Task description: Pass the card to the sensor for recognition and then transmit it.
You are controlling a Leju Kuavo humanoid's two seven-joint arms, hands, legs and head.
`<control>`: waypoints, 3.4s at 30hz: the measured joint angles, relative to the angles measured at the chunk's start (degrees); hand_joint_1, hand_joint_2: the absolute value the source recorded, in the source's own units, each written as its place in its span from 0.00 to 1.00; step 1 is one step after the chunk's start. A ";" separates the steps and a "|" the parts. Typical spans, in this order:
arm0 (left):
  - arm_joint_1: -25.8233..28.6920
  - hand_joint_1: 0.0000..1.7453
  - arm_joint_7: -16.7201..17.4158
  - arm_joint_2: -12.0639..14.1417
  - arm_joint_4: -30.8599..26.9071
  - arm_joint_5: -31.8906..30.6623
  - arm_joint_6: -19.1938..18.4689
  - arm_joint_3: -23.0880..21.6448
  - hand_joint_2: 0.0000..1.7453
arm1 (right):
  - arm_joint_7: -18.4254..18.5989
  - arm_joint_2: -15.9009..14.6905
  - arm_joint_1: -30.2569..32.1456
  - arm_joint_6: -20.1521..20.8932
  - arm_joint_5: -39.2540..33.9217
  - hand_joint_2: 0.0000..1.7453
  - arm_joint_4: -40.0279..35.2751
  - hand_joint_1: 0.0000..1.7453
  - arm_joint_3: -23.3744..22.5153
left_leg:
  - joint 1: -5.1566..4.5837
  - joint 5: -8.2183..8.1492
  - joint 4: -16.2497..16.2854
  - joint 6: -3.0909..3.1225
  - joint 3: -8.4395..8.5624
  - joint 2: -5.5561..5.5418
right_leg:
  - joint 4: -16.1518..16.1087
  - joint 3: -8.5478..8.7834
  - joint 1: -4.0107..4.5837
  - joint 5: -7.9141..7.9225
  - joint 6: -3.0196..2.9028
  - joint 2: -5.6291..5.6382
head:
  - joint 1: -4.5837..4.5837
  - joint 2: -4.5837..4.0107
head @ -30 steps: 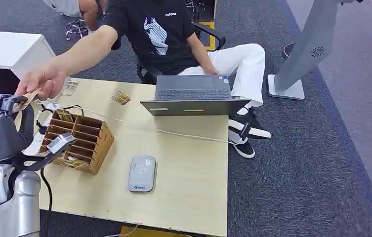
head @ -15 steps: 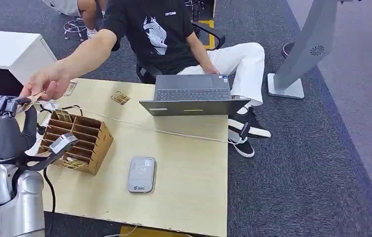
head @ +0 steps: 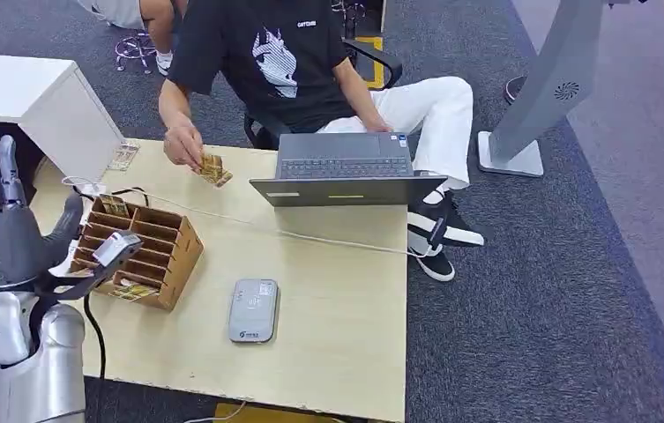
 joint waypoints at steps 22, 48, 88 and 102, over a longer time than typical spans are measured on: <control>5.42 0.00 10.39 17.71 -10.13 33.37 -33.79 -30.50 1.00 | 0.09 0.04 0.43 0.18 -3.04 1.00 -0.15 0.00 -1.11 | 0.00 0.02 0.00 0.00 0.00 0.00 | 0.00 -0.01 -0.01 0.02 -0.01 -0.01 | 0.00 0.00; 30.49 0.00 7.87 32.35 -12.95 48.45 -45.64 -26.56 1.00 | 1.11 0.07 0.51 0.13 -4.26 1.00 -0.35 0.00 -2.47 | 0.02 0.00 -0.03 -0.02 -0.01 -0.02 | 0.02 0.05 0.01 -0.04 -0.03 -0.08 | 0.02 0.00; 29.58 0.00 22.50 25.97 -17.08 10.77 -27.56 -21.01 1.00 | 1.70 0.42 0.58 1.79 -5.25 1.00 -1.25 0.00 -3.04 | 0.01 0.00 -0.02 -0.02 0.01 -0.06 | 0.01 0.02 0.01 -0.03 -0.03 -0.10 | 0.02 0.00; 26.97 0.00 22.50 24.24 -12.32 14.11 -29.90 -21.64 1.00 | 1.70 0.39 0.57 1.44 -4.84 1.00 -1.25 0.00 -3.06 | 0.01 0.00 -0.02 -0.02 0.00 -0.06 | 0.01 0.02 0.01 -0.03 -0.03 -0.09 | 0.02 0.00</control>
